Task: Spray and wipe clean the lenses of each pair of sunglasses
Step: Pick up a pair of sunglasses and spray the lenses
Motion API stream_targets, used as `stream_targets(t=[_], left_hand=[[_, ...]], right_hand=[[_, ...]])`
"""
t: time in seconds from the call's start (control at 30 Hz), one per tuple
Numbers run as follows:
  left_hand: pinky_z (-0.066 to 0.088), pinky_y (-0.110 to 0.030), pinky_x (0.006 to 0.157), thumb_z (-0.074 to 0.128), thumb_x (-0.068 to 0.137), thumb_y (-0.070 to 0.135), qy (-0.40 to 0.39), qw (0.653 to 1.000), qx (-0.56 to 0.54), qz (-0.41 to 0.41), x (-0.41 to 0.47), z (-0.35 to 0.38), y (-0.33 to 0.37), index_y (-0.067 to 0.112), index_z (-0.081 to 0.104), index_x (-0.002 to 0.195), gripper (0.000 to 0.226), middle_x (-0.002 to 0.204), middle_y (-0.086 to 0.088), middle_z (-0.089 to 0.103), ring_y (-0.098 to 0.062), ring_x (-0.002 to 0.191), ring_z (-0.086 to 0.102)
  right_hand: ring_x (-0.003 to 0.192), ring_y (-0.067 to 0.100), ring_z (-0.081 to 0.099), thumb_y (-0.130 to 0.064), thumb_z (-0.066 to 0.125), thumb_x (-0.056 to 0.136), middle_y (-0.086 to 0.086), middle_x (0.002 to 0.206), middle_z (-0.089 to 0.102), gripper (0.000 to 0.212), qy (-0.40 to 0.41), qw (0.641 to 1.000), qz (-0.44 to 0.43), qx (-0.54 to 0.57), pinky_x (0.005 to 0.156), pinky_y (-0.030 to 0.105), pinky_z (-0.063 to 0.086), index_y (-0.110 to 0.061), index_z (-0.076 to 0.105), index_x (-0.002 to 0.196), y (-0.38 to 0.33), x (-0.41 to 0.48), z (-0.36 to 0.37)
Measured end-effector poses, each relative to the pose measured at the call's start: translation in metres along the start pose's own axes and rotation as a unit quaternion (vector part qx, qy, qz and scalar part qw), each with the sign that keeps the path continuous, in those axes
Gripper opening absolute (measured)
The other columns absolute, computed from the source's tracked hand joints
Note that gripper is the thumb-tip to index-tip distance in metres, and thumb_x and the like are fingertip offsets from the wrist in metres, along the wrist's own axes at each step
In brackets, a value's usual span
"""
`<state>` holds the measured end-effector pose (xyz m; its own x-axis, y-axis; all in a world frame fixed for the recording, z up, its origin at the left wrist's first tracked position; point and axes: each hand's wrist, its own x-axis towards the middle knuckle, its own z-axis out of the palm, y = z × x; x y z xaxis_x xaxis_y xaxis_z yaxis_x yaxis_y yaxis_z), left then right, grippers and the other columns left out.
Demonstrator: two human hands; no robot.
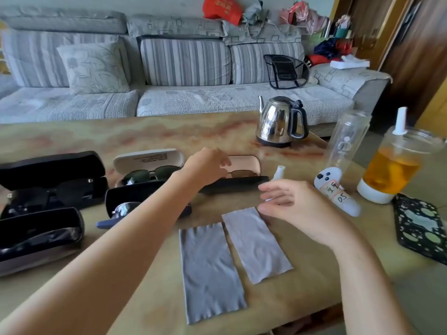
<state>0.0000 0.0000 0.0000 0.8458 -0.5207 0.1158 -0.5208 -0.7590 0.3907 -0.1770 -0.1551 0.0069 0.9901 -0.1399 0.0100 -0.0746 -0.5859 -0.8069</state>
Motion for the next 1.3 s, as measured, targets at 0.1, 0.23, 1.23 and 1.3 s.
stream_targets(t=[0.1, 0.23, 1.23, 1.3], left_hand=[[0.050, -0.039, 0.095, 0.062, 0.088, 0.018, -0.060, 0.997, 0.040, -0.031, 0.015, 0.008, -0.003, 0.022, 0.068, 0.115, 0.028, 0.118, -0.002, 0.068, -0.025, 0.106, 0.064], [0.050, -0.039, 0.095, 0.061, 0.088, 0.018, -0.082, 0.994, 0.066, -0.038, 0.021, 0.009, 0.001, 0.019, 0.070, 0.112, 0.025, 0.118, -0.005, 0.068, -0.029, 0.108, 0.063], [0.033, 0.003, 0.052, 0.073, 0.082, 0.025, 0.137, 0.989, -0.052, 0.022, -0.139, -0.123, 0.049, 0.031, 0.069, 0.077, 0.009, 0.062, 0.029, 0.060, 0.023, 0.044, 0.047], [0.032, 0.004, 0.053, 0.072, 0.082, 0.027, 0.155, 0.987, -0.048, 0.018, -0.149, -0.129, 0.055, 0.035, 0.066, 0.073, 0.013, 0.051, 0.038, 0.054, 0.023, 0.046, 0.047]], right_hand=[[0.094, 0.000, 0.065, -0.024, 0.077, 0.080, -0.011, 0.106, 0.068, 0.038, 0.005, 0.999, 0.009, 0.031, 0.089, 0.021, 0.050, -0.030, 0.064, 0.116, 0.008, 0.001, -0.004], [0.097, 0.004, 0.065, -0.026, 0.078, 0.078, -0.009, 0.107, 0.068, 0.042, 0.007, 0.999, 0.031, 0.034, 0.093, 0.026, 0.051, -0.026, 0.064, 0.118, 0.020, 0.003, -0.005], [0.109, 0.013, 0.066, -0.051, 0.052, 0.078, -0.002, 0.114, 0.072, 0.049, 0.077, 0.929, -0.147, 0.330, 0.097, 0.035, 0.050, -0.019, 0.068, 0.111, -0.040, -0.007, 0.006], [0.111, 0.014, 0.065, -0.053, 0.052, 0.078, -0.003, 0.112, 0.073, 0.047, 0.057, 0.924, -0.181, 0.331, 0.102, 0.038, 0.046, -0.022, 0.069, 0.109, -0.052, -0.013, 0.010]])
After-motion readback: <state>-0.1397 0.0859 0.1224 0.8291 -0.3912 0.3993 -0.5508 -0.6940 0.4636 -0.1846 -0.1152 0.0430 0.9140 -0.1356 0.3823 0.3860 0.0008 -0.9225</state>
